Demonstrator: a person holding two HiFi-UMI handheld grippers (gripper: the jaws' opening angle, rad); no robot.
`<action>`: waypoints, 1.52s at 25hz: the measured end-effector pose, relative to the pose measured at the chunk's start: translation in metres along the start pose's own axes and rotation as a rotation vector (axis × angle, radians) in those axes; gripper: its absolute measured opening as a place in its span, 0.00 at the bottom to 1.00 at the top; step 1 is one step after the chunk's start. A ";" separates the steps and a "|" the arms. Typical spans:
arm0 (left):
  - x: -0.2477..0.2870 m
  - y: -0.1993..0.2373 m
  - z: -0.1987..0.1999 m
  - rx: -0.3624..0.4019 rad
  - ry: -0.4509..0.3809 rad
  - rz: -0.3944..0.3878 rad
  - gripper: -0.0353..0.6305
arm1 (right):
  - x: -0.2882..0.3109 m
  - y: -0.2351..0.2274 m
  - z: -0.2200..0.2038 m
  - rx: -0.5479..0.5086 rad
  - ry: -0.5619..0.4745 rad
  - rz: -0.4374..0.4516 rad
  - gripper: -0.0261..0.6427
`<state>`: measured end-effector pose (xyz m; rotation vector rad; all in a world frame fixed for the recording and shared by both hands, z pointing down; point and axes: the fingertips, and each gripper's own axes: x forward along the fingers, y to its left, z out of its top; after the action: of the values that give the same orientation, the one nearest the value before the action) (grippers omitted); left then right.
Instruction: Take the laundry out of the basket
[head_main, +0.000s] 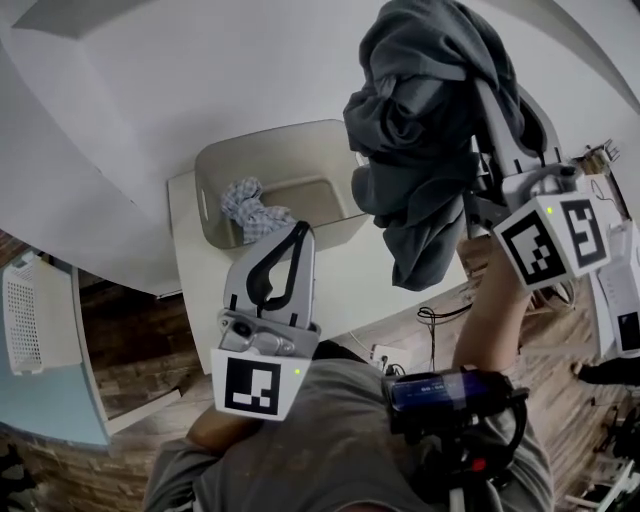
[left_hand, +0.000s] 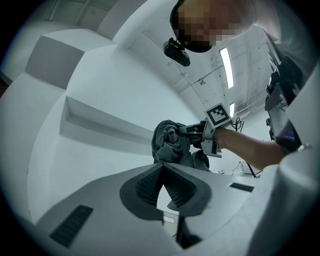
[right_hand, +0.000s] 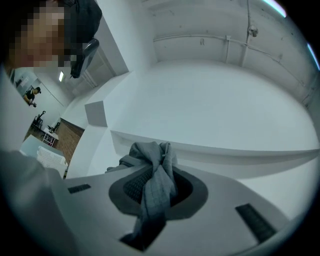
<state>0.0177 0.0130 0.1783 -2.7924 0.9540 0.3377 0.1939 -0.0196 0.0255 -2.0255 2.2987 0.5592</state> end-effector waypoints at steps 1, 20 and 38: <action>0.000 -0.003 0.000 -0.001 0.001 -0.007 0.06 | -0.006 -0.003 -0.003 -0.001 0.006 -0.011 0.13; 0.024 -0.040 -0.018 -0.003 0.027 -0.128 0.06 | -0.088 -0.033 -0.125 0.056 0.188 -0.171 0.13; 0.047 -0.013 -0.049 -0.034 0.091 -0.137 0.06 | -0.105 -0.003 -0.292 0.143 0.449 -0.196 0.13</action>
<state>0.0696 -0.0154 0.2140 -2.9066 0.7758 0.2116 0.2756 -0.0021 0.3247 -2.4632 2.2193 -0.0805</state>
